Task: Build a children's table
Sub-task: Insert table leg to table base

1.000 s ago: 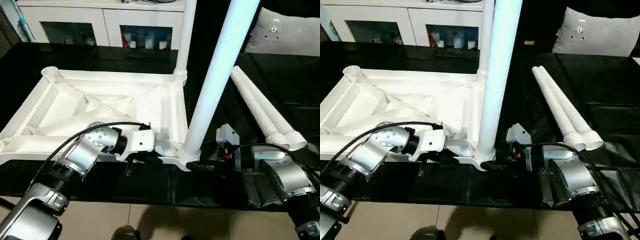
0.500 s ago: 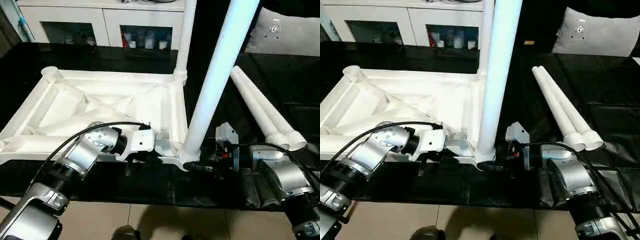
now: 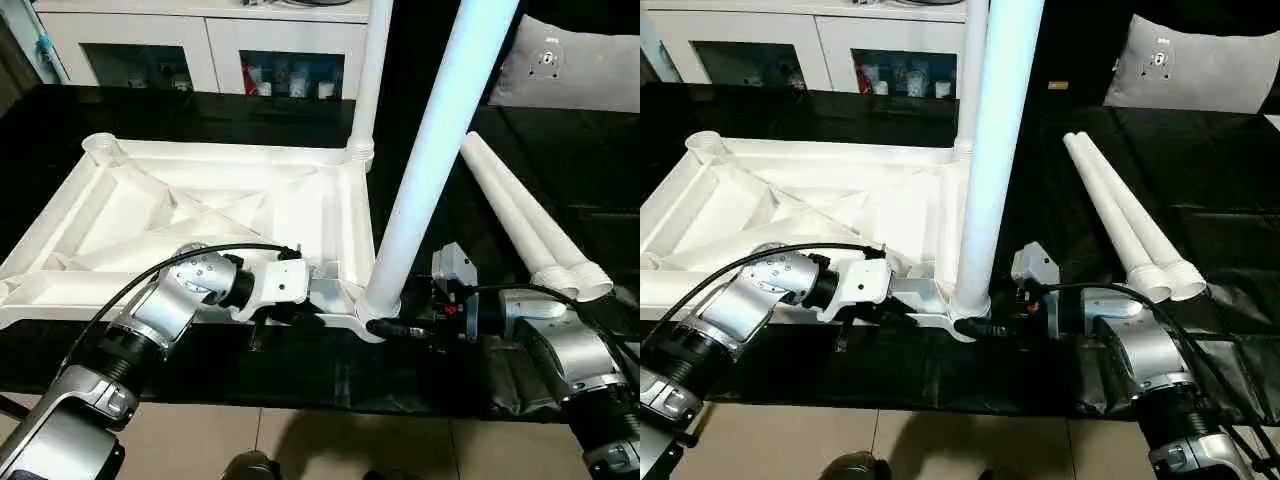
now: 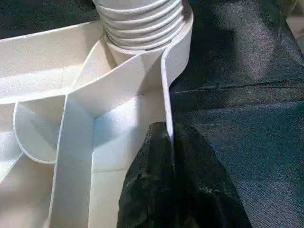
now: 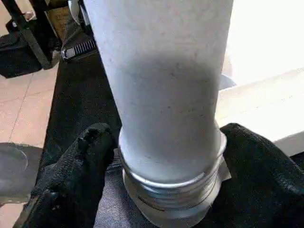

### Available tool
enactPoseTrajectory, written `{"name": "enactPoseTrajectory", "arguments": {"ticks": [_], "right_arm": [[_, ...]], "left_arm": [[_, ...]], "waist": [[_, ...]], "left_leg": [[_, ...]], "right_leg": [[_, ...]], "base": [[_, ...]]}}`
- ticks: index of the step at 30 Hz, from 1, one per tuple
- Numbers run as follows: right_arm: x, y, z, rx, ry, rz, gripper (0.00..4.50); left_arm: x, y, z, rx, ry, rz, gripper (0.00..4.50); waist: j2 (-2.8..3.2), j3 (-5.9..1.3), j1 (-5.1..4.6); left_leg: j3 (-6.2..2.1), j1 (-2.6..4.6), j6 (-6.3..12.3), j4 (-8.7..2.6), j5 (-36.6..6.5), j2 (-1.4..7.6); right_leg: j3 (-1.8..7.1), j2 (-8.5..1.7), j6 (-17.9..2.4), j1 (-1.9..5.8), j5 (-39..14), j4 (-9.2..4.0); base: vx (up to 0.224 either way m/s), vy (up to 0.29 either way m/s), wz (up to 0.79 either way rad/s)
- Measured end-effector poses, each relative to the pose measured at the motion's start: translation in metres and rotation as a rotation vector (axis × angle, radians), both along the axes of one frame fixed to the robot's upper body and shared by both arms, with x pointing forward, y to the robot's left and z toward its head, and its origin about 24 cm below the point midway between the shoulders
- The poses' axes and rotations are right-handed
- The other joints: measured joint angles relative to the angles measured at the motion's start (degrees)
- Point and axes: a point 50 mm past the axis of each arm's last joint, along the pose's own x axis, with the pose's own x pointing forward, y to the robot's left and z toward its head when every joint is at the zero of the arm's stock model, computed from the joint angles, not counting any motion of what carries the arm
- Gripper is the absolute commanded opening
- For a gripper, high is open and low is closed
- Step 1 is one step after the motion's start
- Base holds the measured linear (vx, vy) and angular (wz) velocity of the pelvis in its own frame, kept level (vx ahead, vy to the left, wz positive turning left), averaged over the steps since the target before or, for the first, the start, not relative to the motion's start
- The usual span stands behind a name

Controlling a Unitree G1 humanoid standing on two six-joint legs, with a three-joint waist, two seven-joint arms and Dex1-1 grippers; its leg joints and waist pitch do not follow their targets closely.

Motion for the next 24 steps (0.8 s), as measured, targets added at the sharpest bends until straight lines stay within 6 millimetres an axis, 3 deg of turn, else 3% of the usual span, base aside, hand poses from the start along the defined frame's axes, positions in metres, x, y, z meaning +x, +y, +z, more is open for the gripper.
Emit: {"name": "enactPoseTrajectory", "arguments": {"ticks": [3, 8, 12, 17, 24], "right_arm": [[0.000, 0.000, 0.001, 0.010, 0.004, -0.002, 3.45], [-0.001, 0.003, 0.004, 0.026, 0.016, -0.008, 2.86], [0.000, 0.012, 0.000, 0.062, 0.023, -0.099, 2.76], [0.018, 0.028, -0.003, 0.103, 0.015, -0.343, 2.71], [0.031, 0.035, -0.001, 0.160, 0.031, -0.555, 2.70]], "left_arm": [[0.000, 0.000, 0.000, 0.000, 0.002, -0.003, 0.00], [0.000, 0.000, 0.000, -0.005, 0.024, 0.013, 0.00], [0.003, -0.002, -0.001, -0.023, 0.061, 0.086, 0.00], [0.012, -0.008, -0.004, -0.058, 0.088, 0.271, 0.00], [0.015, -0.027, -0.007, -0.104, 0.111, 0.378, 0.00]], "waist": [[0.00, 0.00, 0.02], [0.00, 0.00, 0.01], [0.02, -0.04, -0.06], [0.02, -0.04, -2.12], [0.05, -0.07, -2.75]], "left_leg": [[0.00, 0.00, 0.00, 0.00, 0.0, 0.00], [0.01, 0.00, 0.00, -0.01, 0.0, 0.01], [0.03, 0.05, -0.08, 0.00, 0.0, 0.02], [0.07, 0.46, -0.61, -0.04, 0.0, 0.01], [0.08, 0.47, -0.64, -0.23, 0.1, 0.01]], "right_leg": [[0.00, 0.00, 0.0, 0.00, 0.0, 0.00], [-0.01, 0.01, 0.0, 0.00, 0.0, 0.00], [0.01, 0.01, 0.0, 0.11, 0.0, 0.03], [0.06, 0.01, 0.0, 0.32, 0.1, -0.07], [0.04, 0.01, -0.1, 0.34, 0.3, -0.16]], "base": [[0.000, 0.000, 0.00], [0.000, 0.000, 0.00], [0.000, 0.000, 0.00], [0.000, 0.000, 0.00], [0.000, 0.000, 0.00]]}}
